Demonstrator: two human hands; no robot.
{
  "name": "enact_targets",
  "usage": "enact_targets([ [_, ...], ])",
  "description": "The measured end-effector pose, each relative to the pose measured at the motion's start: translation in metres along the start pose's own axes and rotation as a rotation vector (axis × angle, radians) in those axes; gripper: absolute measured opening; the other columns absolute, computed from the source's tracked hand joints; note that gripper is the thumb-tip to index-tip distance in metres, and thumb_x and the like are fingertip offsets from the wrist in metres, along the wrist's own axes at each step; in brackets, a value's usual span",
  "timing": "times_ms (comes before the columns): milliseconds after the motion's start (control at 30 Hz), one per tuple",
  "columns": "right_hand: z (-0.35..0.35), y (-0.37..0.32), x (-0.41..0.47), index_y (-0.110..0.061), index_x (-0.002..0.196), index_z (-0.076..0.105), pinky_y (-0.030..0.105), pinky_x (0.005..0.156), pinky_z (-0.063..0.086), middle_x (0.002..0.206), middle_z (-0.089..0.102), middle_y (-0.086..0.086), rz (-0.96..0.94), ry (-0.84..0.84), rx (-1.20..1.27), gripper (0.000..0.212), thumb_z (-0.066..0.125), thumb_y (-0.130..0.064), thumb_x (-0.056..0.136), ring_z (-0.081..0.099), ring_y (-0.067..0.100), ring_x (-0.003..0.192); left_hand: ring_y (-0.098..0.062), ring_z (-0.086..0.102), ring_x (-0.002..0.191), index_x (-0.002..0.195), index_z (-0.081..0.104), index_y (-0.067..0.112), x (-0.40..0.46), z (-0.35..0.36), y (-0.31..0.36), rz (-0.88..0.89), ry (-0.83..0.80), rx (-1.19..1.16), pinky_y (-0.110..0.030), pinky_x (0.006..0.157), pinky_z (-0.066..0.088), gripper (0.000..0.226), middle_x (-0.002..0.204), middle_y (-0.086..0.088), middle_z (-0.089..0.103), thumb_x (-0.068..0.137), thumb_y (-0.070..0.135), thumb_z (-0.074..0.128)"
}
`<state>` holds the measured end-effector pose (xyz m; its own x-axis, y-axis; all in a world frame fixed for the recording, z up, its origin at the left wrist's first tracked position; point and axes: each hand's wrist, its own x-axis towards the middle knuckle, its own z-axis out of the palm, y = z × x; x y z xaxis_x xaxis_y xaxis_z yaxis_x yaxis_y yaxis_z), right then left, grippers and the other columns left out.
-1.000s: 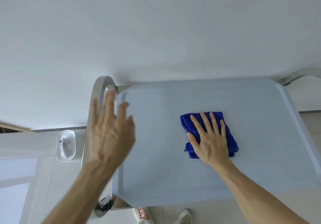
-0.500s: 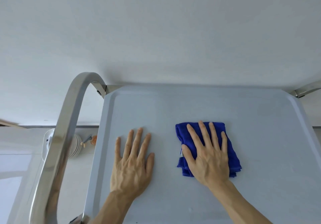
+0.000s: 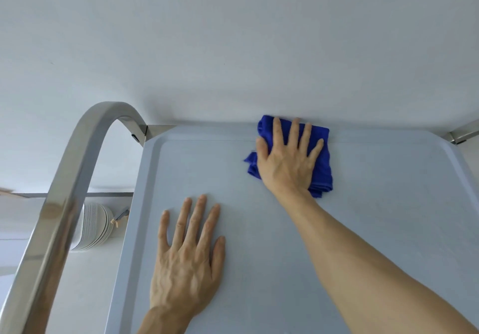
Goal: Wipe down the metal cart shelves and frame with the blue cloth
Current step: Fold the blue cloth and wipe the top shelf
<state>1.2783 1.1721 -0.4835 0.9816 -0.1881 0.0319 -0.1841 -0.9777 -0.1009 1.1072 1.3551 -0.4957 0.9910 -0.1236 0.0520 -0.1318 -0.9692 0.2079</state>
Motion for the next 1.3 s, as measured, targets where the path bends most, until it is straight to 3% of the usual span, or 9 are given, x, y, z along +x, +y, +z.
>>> enact_targets([
  [200,0.002,-0.015,-0.046,-0.037,0.152,0.035,0.062,0.118,0.01,0.163,0.026,0.004,-0.495,-0.006,0.042,0.057,0.03,-0.057,0.099,0.018,0.034,0.151,-0.021,0.022,0.151,0.149,0.042,0.021,0.002,0.002,-0.003,-0.015,0.019,0.005,-0.056,0.12,0.017,0.055,0.16,-0.001,0.032,0.098,0.041,0.034],
  [300,0.005,0.026,-0.092,-0.039,0.151,0.037,0.058,0.119,0.015,0.162,0.03,-0.001,-0.593,-0.003,0.078,0.053,0.034,-0.057,0.101,0.019,0.028,0.152,-0.02,0.02,0.151,0.15,0.04,0.022,0.001,0.002,-0.002,-0.02,0.012,0.003,-0.054,0.121,0.015,0.055,0.161,0.0,0.031,0.1,0.042,0.03],
  [467,-0.01,0.098,-0.089,-0.035,0.15,0.039,0.055,0.12,0.019,0.16,0.034,-0.004,-0.408,-0.001,0.015,0.057,0.036,-0.058,0.098,0.026,0.025,0.15,-0.023,0.026,0.149,0.148,0.043,0.021,0.002,0.0,0.002,-0.034,0.03,-0.013,-0.054,0.121,0.016,0.055,0.159,-0.002,0.035,0.099,0.041,0.03],
  [633,-0.01,0.052,-0.068,-0.037,0.157,0.016,0.06,0.12,0.003,0.167,0.013,-0.002,-0.048,-0.068,-0.014,0.065,0.021,-0.062,0.097,0.005,0.028,0.153,-0.024,0.027,0.149,0.148,0.044,0.02,0.002,-0.004,0.004,-0.046,0.008,-0.009,-0.054,0.12,0.016,0.054,0.158,-0.004,0.036,0.1,0.04,0.029],
  [767,-0.006,0.023,-0.144,-0.034,0.153,0.033,0.061,0.118,0.011,0.163,0.026,0.001,-0.298,-0.004,0.051,0.061,0.034,-0.058,0.097,0.018,0.031,0.151,-0.022,0.023,0.15,0.149,0.041,0.023,0.0,-0.008,0.005,-0.07,-0.021,-0.01,-0.051,0.122,0.011,0.055,0.16,-0.001,0.033,0.1,0.04,0.025],
  [933,-0.013,0.09,-0.221,-0.04,0.151,0.035,0.055,0.119,0.019,0.162,0.029,-0.007,-0.557,-0.058,0.041,0.056,0.034,-0.06,0.099,0.019,0.023,0.152,-0.021,0.018,0.151,0.151,0.036,0.025,-0.003,-0.009,0.006,-0.072,-0.019,-0.038,-0.049,0.123,0.007,0.055,0.162,0.001,0.028,0.1,0.04,0.021],
  [1067,-0.026,0.139,-0.201,-0.037,0.151,0.036,0.055,0.119,0.021,0.161,0.031,-0.004,-0.298,-0.046,-0.038,0.059,0.03,-0.06,0.097,0.025,0.025,0.15,-0.021,0.017,0.151,0.151,0.034,0.027,-0.001,-0.008,0.009,-0.075,-0.006,-0.037,-0.049,0.123,0.006,0.055,0.162,0.002,0.028,0.1,0.04,0.019],
  [1167,-0.022,0.108,-0.198,-0.035,0.154,0.031,0.059,0.119,0.015,0.162,0.028,0.001,-0.022,-0.01,-0.071,0.063,0.027,-0.06,0.096,0.021,0.03,0.151,-0.022,0.018,0.151,0.15,0.036,0.026,-0.001,-0.007,0.008,-0.069,0.004,-0.045,-0.049,0.123,0.006,0.053,0.161,0.001,0.029,0.101,0.039,0.02],
  [1300,-0.011,0.054,-0.247,-0.031,0.152,0.038,0.063,0.117,0.018,0.159,0.035,0.007,-0.172,0.053,0.028,0.064,0.038,-0.06,0.095,0.025,0.036,0.148,-0.023,0.02,0.15,0.149,0.038,0.025,-0.003,-0.008,0.007,-0.071,0.014,-0.049,-0.051,0.122,0.008,0.053,0.16,0.0,0.031,0.1,0.039,0.023],
])
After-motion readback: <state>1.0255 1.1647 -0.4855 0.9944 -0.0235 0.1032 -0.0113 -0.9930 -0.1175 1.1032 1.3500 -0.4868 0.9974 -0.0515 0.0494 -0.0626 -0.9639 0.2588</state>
